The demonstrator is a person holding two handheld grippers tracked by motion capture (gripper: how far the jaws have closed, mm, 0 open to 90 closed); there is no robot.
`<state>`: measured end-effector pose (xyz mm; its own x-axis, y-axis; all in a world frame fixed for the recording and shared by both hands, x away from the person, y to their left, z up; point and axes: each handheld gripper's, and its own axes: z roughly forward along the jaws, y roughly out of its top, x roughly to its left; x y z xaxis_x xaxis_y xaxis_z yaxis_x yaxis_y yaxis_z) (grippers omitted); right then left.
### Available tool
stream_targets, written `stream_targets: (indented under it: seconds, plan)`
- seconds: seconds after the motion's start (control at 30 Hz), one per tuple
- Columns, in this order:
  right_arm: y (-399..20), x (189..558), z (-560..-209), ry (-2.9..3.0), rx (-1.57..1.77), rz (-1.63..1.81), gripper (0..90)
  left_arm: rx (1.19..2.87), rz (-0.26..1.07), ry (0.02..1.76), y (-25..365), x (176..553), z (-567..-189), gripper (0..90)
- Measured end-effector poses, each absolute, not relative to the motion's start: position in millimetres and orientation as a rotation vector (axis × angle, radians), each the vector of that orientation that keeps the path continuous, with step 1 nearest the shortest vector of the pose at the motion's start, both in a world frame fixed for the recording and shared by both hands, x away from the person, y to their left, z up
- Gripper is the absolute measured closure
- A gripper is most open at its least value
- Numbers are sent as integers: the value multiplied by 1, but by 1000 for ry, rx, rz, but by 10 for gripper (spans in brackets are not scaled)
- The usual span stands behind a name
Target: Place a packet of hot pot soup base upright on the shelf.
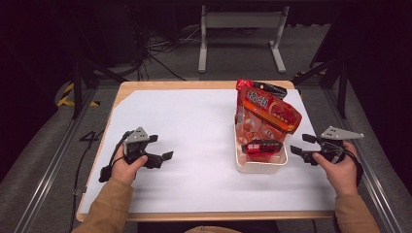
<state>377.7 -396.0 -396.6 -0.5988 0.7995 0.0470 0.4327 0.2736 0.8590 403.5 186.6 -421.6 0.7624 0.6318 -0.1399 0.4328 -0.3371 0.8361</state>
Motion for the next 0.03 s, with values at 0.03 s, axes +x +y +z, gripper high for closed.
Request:
stream_targets:
  seconds: [0.03]
  plan:
    - [-397,378,-397,2150,1118,1256,253,1996,261,805,186,404,-422,73]
